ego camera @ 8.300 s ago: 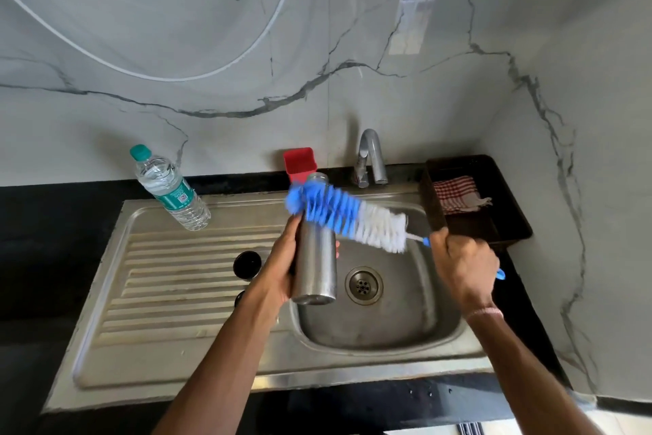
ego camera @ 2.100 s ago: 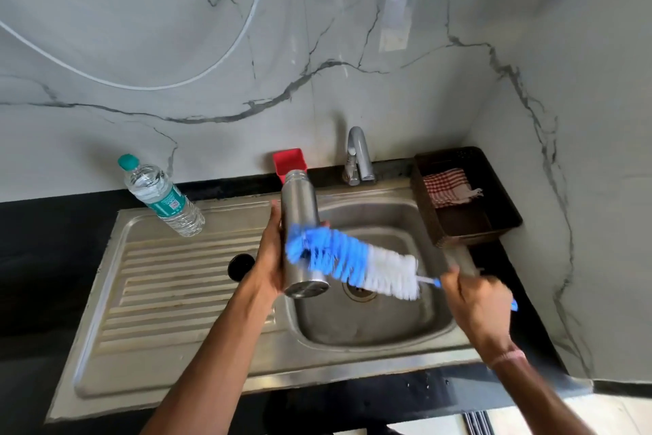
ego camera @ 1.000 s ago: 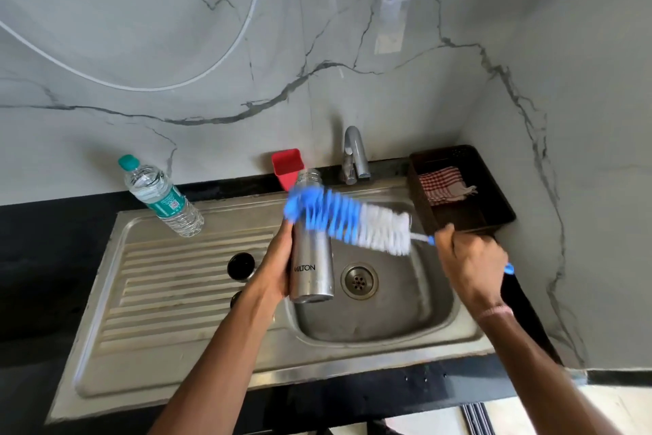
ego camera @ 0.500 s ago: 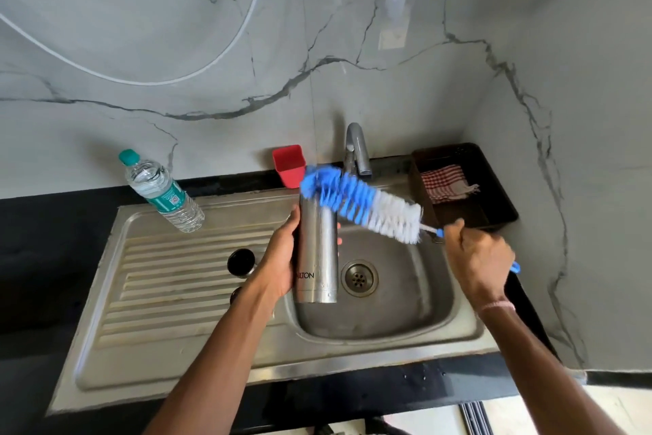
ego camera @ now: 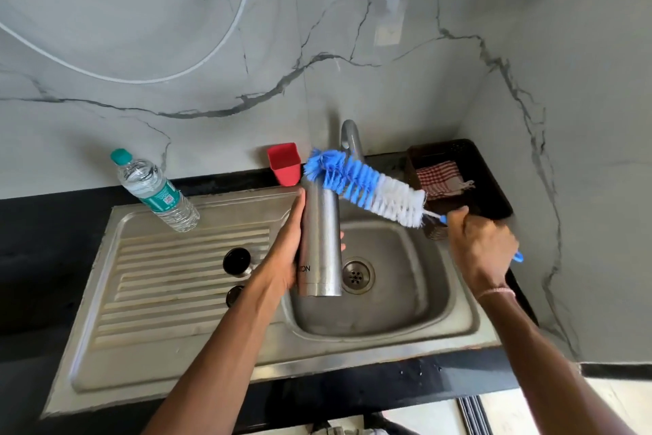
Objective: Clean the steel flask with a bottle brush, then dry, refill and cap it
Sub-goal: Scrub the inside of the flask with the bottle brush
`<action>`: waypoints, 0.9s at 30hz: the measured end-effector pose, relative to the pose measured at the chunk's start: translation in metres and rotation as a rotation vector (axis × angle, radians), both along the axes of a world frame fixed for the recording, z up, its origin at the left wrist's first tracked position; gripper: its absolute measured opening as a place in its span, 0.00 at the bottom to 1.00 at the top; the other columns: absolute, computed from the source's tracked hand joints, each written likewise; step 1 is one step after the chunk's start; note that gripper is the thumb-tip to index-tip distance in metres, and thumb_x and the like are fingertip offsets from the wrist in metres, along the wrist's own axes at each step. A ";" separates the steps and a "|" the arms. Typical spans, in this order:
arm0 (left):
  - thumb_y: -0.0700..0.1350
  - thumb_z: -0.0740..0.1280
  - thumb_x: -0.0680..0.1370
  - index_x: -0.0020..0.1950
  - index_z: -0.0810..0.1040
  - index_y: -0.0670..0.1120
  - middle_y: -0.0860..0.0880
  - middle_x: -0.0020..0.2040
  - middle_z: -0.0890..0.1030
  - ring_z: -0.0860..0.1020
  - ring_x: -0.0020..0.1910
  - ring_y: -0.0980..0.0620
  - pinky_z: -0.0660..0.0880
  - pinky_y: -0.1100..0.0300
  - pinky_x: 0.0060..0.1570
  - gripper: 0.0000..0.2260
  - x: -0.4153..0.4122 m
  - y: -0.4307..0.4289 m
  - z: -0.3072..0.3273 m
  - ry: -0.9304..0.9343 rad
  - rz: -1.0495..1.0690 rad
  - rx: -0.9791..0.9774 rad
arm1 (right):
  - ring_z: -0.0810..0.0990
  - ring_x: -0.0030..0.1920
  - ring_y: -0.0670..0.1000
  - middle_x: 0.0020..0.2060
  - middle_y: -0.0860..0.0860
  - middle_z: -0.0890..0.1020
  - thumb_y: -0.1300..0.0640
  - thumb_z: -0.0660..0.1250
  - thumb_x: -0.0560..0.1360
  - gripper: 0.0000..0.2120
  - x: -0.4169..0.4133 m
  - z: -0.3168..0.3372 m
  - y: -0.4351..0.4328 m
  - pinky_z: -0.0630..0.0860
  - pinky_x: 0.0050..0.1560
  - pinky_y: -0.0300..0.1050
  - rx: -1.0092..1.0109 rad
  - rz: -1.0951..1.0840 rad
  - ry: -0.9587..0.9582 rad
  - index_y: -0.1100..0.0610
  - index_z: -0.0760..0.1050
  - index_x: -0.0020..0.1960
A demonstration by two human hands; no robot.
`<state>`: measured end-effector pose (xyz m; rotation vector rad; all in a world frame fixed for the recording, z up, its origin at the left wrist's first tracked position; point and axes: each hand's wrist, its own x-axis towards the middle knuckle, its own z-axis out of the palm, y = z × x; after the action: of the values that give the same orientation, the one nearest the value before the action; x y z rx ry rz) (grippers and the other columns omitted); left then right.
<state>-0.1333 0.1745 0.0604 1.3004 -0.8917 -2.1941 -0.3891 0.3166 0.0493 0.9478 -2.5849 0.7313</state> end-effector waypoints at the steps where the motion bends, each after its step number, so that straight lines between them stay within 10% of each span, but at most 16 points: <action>1: 0.73 0.64 0.75 0.60 0.84 0.42 0.38 0.48 0.86 0.86 0.41 0.43 0.82 0.44 0.56 0.35 0.001 -0.003 -0.001 -0.007 0.010 0.008 | 0.73 0.20 0.66 0.21 0.65 0.74 0.52 0.58 0.77 0.26 0.004 -0.006 0.012 0.63 0.30 0.45 -0.003 0.043 0.015 0.66 0.74 0.25; 10: 0.75 0.71 0.65 0.53 0.85 0.42 0.40 0.48 0.87 0.86 0.36 0.50 0.81 0.58 0.35 0.37 0.004 -0.009 0.002 -0.023 -0.036 0.017 | 0.61 0.17 0.53 0.16 0.57 0.64 0.54 0.57 0.78 0.27 0.017 -0.028 0.052 0.59 0.28 0.40 -0.059 0.173 0.094 0.58 0.64 0.20; 15: 0.68 0.56 0.82 0.62 0.85 0.47 0.39 0.57 0.86 0.84 0.37 0.49 0.82 0.57 0.38 0.29 0.002 0.008 -0.008 -0.036 -0.091 0.001 | 0.75 0.26 0.68 0.26 0.67 0.77 0.50 0.56 0.77 0.26 -0.010 -0.001 -0.004 0.68 0.33 0.49 0.025 -0.054 -0.071 0.67 0.77 0.30; 22: 0.68 0.54 0.82 0.60 0.81 0.41 0.42 0.45 0.87 0.85 0.36 0.47 0.82 0.57 0.36 0.33 0.015 -0.008 0.001 0.003 0.019 0.092 | 0.58 0.16 0.52 0.14 0.55 0.64 0.53 0.56 0.78 0.28 0.038 -0.031 0.075 0.56 0.26 0.39 -0.047 0.299 0.061 0.56 0.59 0.20; 27: 0.69 0.54 0.82 0.71 0.77 0.37 0.42 0.44 0.87 0.83 0.53 0.40 0.81 0.59 0.34 0.37 0.006 -0.005 0.002 -0.111 -0.048 -0.022 | 0.68 0.17 0.59 0.17 0.60 0.70 0.52 0.56 0.78 0.28 0.026 -0.019 0.036 0.61 0.29 0.41 -0.047 0.103 0.020 0.62 0.69 0.21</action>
<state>-0.1273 0.1691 0.0628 1.4151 -0.9959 -2.1593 -0.3636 0.3525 0.0307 1.0749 -2.5059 0.8015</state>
